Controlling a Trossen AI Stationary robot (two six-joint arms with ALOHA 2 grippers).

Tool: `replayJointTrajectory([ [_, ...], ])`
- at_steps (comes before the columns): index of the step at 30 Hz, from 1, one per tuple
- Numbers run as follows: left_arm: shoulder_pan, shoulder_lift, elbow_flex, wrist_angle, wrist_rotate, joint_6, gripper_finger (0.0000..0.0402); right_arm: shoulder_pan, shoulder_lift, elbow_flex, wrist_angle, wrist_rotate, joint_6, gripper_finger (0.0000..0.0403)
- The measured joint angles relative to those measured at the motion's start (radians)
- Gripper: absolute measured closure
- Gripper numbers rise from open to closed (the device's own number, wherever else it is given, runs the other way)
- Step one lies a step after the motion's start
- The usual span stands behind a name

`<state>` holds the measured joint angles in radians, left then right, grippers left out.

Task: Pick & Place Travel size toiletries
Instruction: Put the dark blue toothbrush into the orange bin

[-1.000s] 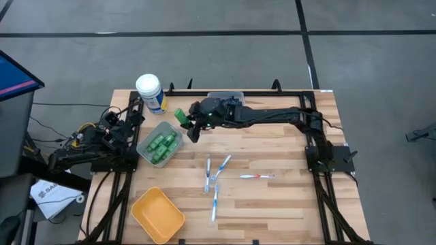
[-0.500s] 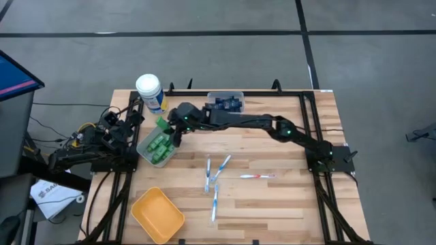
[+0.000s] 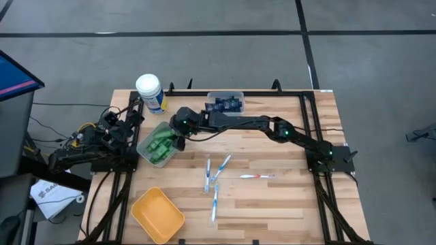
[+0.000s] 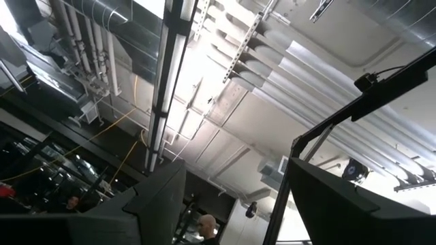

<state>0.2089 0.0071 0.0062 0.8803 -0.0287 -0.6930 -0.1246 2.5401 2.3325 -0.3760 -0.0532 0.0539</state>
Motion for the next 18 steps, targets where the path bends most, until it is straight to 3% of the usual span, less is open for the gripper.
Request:
replayJointTrajectory([
  [6, 0.0, 0.0, 0.0, -0.001, 0.011, 0.0, 0.0147, -0.003, -0.048, 0.006, -0.14, 0.002, 0.126, 0.0132],
  [18, 0.0, 0.063, 0.001, -0.146, 0.103, 0.032, 0.0147, 0.051, -0.358, 0.007, -0.609, 0.085, 0.104, 0.0172],
])
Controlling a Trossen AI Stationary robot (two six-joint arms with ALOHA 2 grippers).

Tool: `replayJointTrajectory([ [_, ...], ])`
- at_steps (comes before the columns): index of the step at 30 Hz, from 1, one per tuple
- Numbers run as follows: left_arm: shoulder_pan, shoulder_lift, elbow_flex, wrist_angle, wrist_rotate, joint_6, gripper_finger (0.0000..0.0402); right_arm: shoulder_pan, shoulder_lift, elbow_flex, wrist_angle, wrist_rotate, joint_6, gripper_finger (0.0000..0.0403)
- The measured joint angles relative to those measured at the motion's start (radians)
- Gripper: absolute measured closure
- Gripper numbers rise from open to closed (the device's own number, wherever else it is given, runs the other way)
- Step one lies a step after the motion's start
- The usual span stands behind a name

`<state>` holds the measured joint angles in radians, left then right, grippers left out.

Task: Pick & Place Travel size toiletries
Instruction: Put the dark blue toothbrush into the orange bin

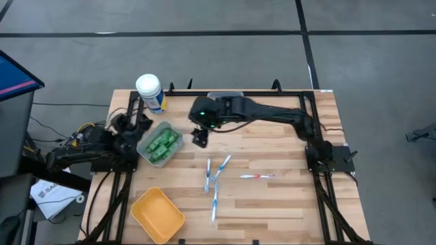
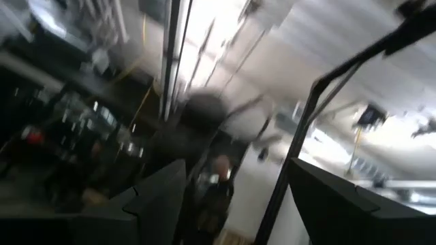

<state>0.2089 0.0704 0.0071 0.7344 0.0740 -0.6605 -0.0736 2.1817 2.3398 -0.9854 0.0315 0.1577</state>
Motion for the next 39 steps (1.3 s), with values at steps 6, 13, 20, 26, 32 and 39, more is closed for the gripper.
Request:
replayJointTrajectory([
  [6, 0.0, 0.204, 0.022, -0.03, 0.055, 0.001, 0.0147, 0.092, -0.135, -0.008, -0.168, 0.09, 0.042, 0.0182],
  [13, -0.01, 0.546, 0.251, -0.285, 0.176, 0.093, 0.0147, 0.258, -0.308, -0.009, -0.321, 0.362, 0.142, 0.0184],
  [20, -0.058, 0.838, 0.492, -0.658, 0.123, 0.27, 0.0147, 0.395, -0.479, -0.01, -0.582, 0.661, 0.358, 0.0193],
  [26, -0.127, 1.058, 0.618, -0.843, -0.086, 0.282, 0.0147, 0.543, -0.637, -0.15, -0.582, 0.824, 0.608, 0.0204],
  [32, -0.216, 1.228, 0.724, -0.867, -0.202, 0.22, 0.0147, 0.747, -0.86, -0.523, -0.587, 1.046, 0.844, 0.0218],
  [39, -0.271, 1.309, 0.786, -0.866, -0.29, 0.055, 0.0147, 0.937, -1.166, -0.949, -0.491, 1.236, 1.05, 0.0225],
])
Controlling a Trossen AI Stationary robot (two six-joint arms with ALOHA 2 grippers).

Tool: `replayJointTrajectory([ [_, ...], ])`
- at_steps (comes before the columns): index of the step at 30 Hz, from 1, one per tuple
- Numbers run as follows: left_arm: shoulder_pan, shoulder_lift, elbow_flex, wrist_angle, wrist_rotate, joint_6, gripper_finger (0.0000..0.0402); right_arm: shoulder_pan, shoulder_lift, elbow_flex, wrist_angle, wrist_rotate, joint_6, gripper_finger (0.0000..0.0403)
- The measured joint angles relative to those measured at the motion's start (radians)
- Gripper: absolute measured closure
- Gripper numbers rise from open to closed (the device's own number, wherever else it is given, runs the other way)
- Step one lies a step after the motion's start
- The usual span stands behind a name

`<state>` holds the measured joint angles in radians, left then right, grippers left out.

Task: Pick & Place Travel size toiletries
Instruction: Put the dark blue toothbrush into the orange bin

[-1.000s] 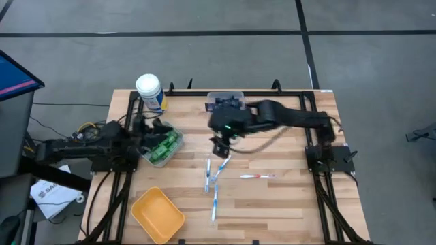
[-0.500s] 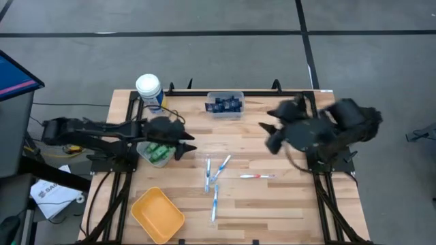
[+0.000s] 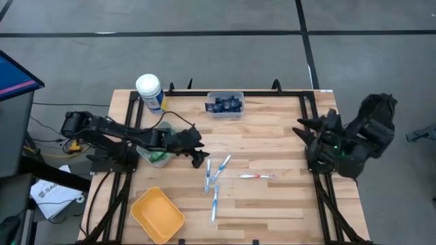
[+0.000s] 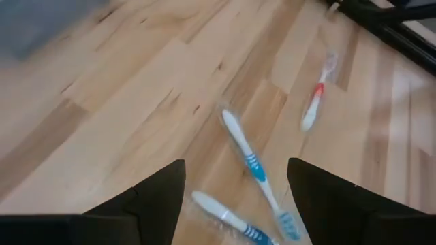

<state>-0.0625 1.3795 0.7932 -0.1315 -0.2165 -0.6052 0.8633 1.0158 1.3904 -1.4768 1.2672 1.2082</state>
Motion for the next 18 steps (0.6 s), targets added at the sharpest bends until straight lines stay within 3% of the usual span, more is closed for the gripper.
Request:
replayJointTrajectory([
  [8, -0.032, -0.005, 0.012, -0.011, -0.057, -0.079, 0.0147, 0.176, -0.266, -0.33, 0.28, 0.155, -0.12, 0.0236],
  [18, -0.051, -0.005, 0.012, -0.001, -0.038, -0.115, 0.0147, 0.424, -0.47, -0.531, 0.375, 0.282, -0.138, 0.0274],
])
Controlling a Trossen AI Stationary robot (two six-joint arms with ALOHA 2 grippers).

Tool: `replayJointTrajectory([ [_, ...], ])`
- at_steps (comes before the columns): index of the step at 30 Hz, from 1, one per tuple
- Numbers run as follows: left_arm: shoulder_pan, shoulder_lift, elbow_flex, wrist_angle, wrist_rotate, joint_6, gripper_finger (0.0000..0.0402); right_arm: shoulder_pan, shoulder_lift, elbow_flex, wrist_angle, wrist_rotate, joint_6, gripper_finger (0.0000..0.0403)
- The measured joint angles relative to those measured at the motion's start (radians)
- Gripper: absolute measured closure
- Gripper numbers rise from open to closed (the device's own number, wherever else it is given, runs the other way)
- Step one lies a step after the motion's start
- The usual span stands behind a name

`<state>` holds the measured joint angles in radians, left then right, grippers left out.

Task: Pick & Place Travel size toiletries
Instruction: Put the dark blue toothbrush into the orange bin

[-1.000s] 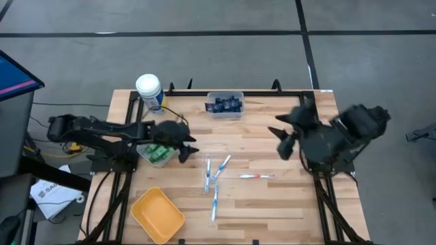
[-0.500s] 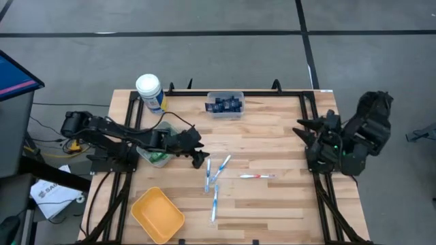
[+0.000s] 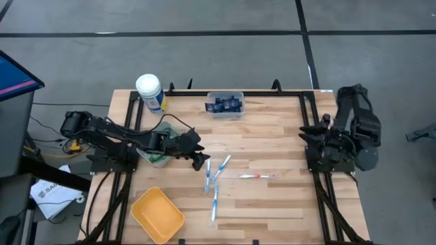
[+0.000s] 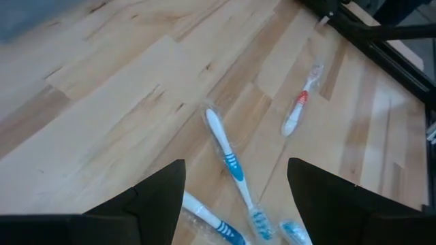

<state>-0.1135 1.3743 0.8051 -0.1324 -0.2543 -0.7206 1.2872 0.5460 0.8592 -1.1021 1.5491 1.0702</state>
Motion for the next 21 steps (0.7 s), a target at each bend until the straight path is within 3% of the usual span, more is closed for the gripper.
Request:
replayJointTrajectory([
  [5, 0.0, 0.0, 0.0, 0.015, 0.003, -0.007, 0.0147, 0.138, -0.023, -0.016, 0.083, 0.02, -0.003, 0.0318],
  [12, 0.0, 0.0, 0.0, 0.037, 0.006, -0.027, 0.0147, 0.188, 0.044, -0.015, 0.424, -0.028, -0.151, 0.0395],
  [18, 0.001, 0.0, 0.0, 0.047, 0.038, -0.04, 0.0147, 0.185, 0.093, -0.015, 0.665, -0.074, -0.326, 0.0396],
  [21, 0.001, 0.0, -0.001, 0.053, 0.041, -0.07, 0.0147, 0.131, 0.127, -0.015, 0.825, -0.182, -0.415, 0.04],
])
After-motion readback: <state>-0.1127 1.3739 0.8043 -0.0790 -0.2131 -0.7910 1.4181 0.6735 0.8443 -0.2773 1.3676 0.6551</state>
